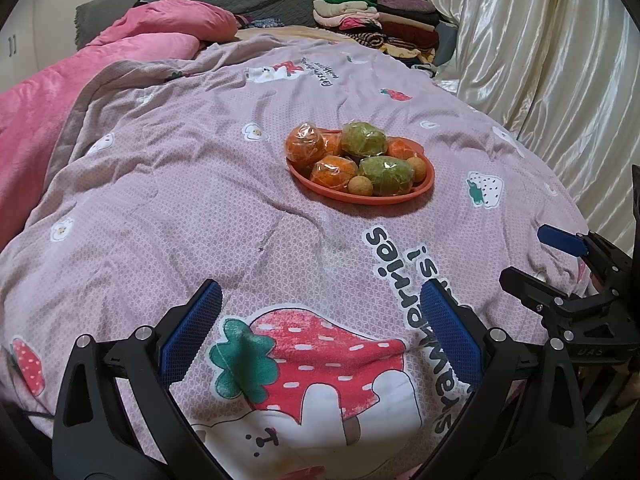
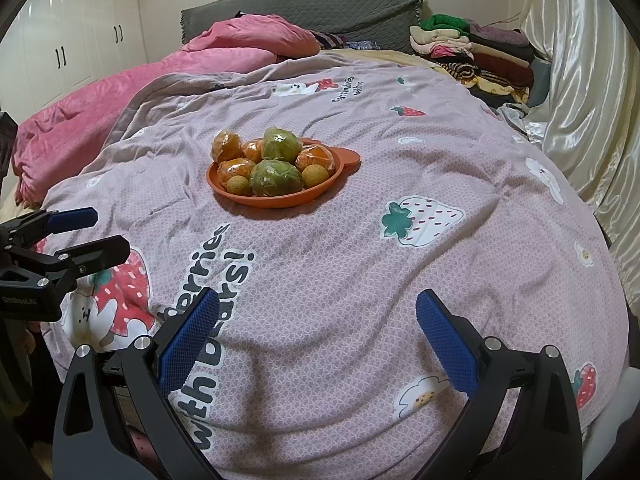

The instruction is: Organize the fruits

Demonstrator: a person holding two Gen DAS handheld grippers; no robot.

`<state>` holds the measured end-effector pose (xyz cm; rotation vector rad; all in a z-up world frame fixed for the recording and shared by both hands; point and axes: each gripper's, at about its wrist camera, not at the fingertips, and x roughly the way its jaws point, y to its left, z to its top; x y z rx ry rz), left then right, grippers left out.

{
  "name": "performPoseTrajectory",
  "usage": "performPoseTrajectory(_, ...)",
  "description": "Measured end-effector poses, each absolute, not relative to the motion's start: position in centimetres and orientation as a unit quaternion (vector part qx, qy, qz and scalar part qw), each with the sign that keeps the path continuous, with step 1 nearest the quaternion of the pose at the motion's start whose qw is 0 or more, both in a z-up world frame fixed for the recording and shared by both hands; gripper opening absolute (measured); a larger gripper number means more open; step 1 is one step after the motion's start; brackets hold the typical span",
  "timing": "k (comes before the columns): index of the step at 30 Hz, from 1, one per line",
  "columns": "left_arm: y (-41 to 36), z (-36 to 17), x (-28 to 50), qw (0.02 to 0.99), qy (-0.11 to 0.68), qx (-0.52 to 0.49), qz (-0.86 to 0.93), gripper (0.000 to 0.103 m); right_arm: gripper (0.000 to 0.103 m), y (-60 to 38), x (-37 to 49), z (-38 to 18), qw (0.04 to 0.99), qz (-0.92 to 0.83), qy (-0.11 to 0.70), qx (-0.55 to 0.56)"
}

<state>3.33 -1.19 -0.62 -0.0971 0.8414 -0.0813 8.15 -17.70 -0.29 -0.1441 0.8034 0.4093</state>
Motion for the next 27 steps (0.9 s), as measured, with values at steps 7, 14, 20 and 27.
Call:
performPoseTrajectory(7,-1.2,-0.7,3.5,0.909,0.413,-0.048,-0.037,0.093,0.098,-17.9,8.4,-0.2,0.899,0.194,0.387,-0.070)
performPoseTrajectory(14,0.3,-2.1,5.0,0.895,0.440,-0.076,-0.009,0.093,0.098,-18.4,9.3,-0.4,0.899,0.186,0.388,-0.076)
performPoseTrajectory(20,3.9,-1.0,6.0,0.907,0.407,-0.110,0.018,0.093,0.098,-20.3,12.4,-0.4,0.906,0.161,0.385,-0.077)
performPoseTrajectory(27,12.5,-2.5,12.4,0.873,0.423,-0.146,0.194,0.093,0.098,-24.6,23.9,-1.5,0.903,0.091,0.415,-0.064)
